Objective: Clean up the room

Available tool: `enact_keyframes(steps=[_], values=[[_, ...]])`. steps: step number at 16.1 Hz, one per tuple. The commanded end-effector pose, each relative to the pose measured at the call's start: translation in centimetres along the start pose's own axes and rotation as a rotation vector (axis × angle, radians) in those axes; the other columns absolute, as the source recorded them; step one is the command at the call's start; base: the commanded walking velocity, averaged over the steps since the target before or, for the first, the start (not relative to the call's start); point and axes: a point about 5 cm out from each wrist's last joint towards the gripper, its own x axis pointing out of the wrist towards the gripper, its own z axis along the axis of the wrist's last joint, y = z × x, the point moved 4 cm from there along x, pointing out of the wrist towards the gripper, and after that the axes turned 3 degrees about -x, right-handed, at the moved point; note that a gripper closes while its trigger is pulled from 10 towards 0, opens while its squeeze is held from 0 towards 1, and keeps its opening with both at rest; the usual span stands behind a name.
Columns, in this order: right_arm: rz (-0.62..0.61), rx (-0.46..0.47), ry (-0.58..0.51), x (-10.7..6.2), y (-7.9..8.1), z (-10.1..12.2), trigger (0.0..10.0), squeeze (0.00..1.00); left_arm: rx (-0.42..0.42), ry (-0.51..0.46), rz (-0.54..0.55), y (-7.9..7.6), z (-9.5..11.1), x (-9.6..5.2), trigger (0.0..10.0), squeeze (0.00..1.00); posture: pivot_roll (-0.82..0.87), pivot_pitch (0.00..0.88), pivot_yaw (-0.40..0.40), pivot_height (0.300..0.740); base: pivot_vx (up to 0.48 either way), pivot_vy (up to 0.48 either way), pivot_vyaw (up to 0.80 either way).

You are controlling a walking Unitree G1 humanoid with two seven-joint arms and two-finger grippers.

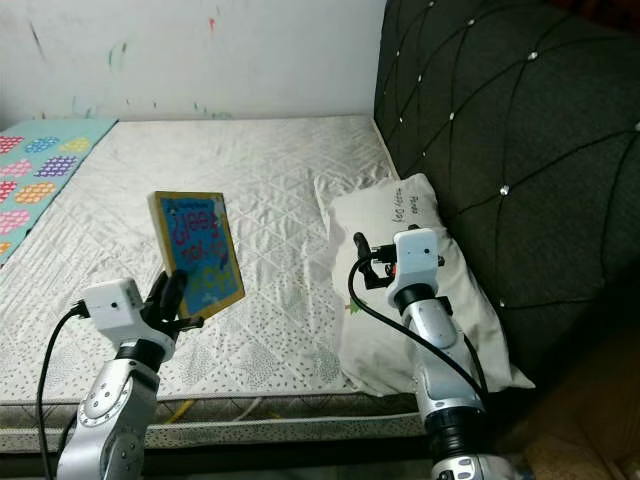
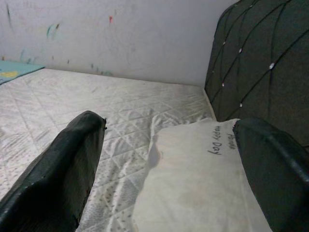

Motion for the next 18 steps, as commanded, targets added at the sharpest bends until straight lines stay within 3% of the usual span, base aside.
enact_keyframes(steps=[1, 5, 10, 11, 13, 15, 18], values=[[0.019, 0.012, -0.002, 0.1, 0.5, 0.3, 10.0, 0.0, -0.003, -0.035, -0.007, -0.1, 0.9, 0.0, 10.0, 0.0, -0.13, 0.0, 0.037, 0.74, 0.0, 0.0, 0.0], [0.061, 0.031, 0.012, -0.7, 1.9, -0.3, 10.0, 0.0, 0.005, -0.022, 0.01, 0.6, 0.6, -0.6, 10.0, 0.0, -0.12, 0.0, 0.036, 0.74, 0.0, 0.0, 0.0], [0.084, 0.012, 0.064, -2.7, 1.3, -1.6, 10.0, 0.0, 0.023, 0.001, 0.051, 2.5, 0.6, -2.7, 10.0, 0.0, -0.12, 0.0, 0.027, 0.74, 0.0, 0.0, 0.0], [0.055, -0.019, 0.082, -3.5, 0.5, -2.0, 10.0, 0.0, 0.054, -0.009, 0.09, 3.4, 1.0, -3.2, 10.0, 0.0, -0.12, 0.0, 0.017, 0.74, 0.0, 0.0, 0.0], [0.024, -0.056, 0.104, -4.1, -0.3, -2.4, 10.0, 0.0, 0.09, -0.032, 0.095, 3.2, 1.9, -3.4, 10.0, 0.0, -0.12, 0.0, 0.015, 0.74, 0.0, 0.0, 0.0], [-0.042, -0.037, 0.129, -5.0, -2.1, -2.4, 10.0, 0.0, 0.119, -0.091, 0.133, 3.0, 3.9, -4.6, 10.0, 0.0, -0.12, 0.0, 0.007, 0.74, 0.0, 0.0, 0.0], [-0.073, -0.027, 0.133, -5.7, -3.4, -2.1, 10.0, 0.0, 0.136, -0.097, 0.15, 3.3, 4.3, -5.6, 10.0, 0.0, -0.12, 0.0, 0.006, 0.74, 0.0, 0.0, 0.0]])
